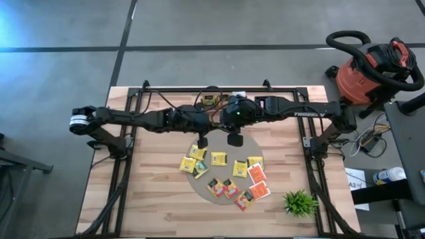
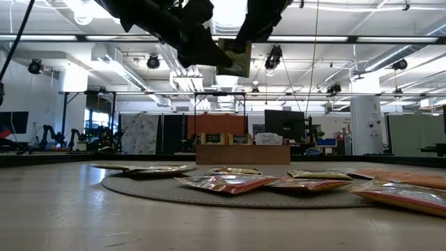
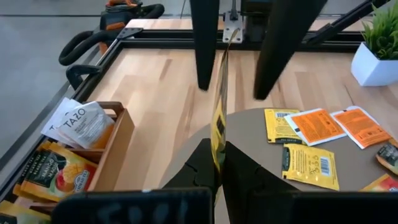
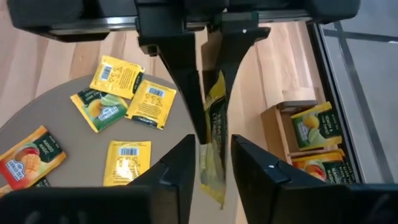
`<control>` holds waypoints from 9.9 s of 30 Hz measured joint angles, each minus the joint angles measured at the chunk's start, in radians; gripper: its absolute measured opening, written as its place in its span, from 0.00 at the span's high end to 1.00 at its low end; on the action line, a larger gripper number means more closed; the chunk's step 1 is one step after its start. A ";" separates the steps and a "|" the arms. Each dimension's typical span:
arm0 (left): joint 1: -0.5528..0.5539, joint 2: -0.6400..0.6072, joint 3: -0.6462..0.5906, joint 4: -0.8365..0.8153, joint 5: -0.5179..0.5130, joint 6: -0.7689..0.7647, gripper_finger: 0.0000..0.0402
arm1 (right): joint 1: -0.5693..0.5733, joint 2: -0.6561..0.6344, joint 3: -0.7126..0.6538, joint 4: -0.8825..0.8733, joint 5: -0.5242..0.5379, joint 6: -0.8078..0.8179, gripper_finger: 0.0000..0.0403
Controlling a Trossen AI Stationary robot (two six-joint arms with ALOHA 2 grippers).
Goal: Pick & Place Tea
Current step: Put the yellow tea bag into the left compartment of the wooden organizer, then put the orange tea bag into the middle compartment of the wooden organizer
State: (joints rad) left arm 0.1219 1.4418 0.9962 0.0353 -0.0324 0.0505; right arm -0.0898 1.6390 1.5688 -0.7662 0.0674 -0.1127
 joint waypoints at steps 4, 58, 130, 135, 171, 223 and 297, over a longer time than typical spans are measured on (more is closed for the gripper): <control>0.000 0.000 0.000 0.001 0.006 0.000 0.97 | -0.004 0.000 0.000 0.008 0.003 -0.002 0.83; -0.036 -0.472 -0.348 -0.054 -0.264 -0.538 0.65 | -0.409 0.576 0.358 0.086 -0.254 -0.396 0.98; -0.385 -0.441 -0.481 -0.184 -0.199 -0.775 0.65 | 0.132 -0.153 -0.347 0.360 -0.092 0.590 0.83; -0.386 -0.417 -0.497 0.016 -0.137 -0.720 0.65 | 0.282 -0.281 -0.543 0.378 0.022 0.898 0.83; -0.542 0.396 0.006 -0.033 -0.171 -1.102 0.65 | 0.422 0.166 -0.642 0.841 -0.046 0.995 0.83; -0.549 0.522 0.101 0.016 -0.237 -1.150 0.65 | 0.360 0.259 -0.641 0.879 -0.231 1.090 0.63; -0.293 0.094 0.144 -0.374 -0.033 -0.645 0.98 | 0.360 -0.048 -0.627 0.847 0.171 0.473 0.88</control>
State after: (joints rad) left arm -0.1715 1.5356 1.1404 -0.3391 -0.0649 -0.5942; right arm 0.2699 1.5906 0.9417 0.0807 0.2386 0.3605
